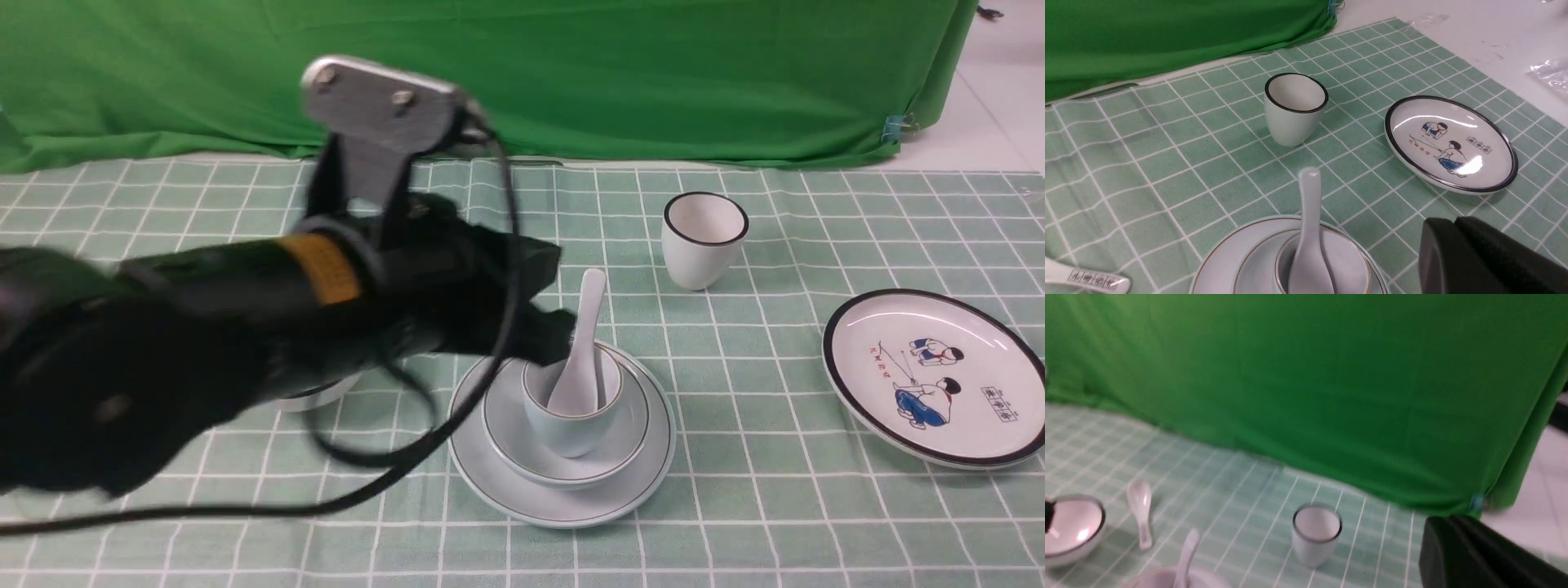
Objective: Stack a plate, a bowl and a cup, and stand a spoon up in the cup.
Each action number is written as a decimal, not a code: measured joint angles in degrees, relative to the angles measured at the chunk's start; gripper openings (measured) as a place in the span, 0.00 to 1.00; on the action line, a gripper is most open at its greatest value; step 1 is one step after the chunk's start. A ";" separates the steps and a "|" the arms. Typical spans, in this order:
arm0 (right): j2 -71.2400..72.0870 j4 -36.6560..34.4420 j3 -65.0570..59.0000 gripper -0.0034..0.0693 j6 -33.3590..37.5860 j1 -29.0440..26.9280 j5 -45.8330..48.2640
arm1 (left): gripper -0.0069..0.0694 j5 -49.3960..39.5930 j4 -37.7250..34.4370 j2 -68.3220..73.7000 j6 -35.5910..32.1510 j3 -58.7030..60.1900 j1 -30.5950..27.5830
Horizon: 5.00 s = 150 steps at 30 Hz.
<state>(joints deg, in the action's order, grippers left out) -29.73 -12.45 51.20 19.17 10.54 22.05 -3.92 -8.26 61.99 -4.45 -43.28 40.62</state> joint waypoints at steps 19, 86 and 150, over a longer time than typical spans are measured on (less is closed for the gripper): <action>29.37 -0.11 -23.68 0.15 0.07 -0.06 -11.81 | 0.10 -11.86 0.07 -37.40 3.39 20.62 0.00; 29.37 -0.26 -23.68 0.35 0.31 -0.06 -11.76 | 0.11 -8.82 4.79 -61.91 0.67 43.65 -38.55; 29.61 12.81 -51.61 0.38 -6.25 -10.85 -7.03 | 0.11 -8.95 4.79 -61.91 0.62 43.65 -38.55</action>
<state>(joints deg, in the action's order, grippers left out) -0.12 0.36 -0.41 12.92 -0.31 15.02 -12.87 -3.47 0.07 -3.83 0.36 2.07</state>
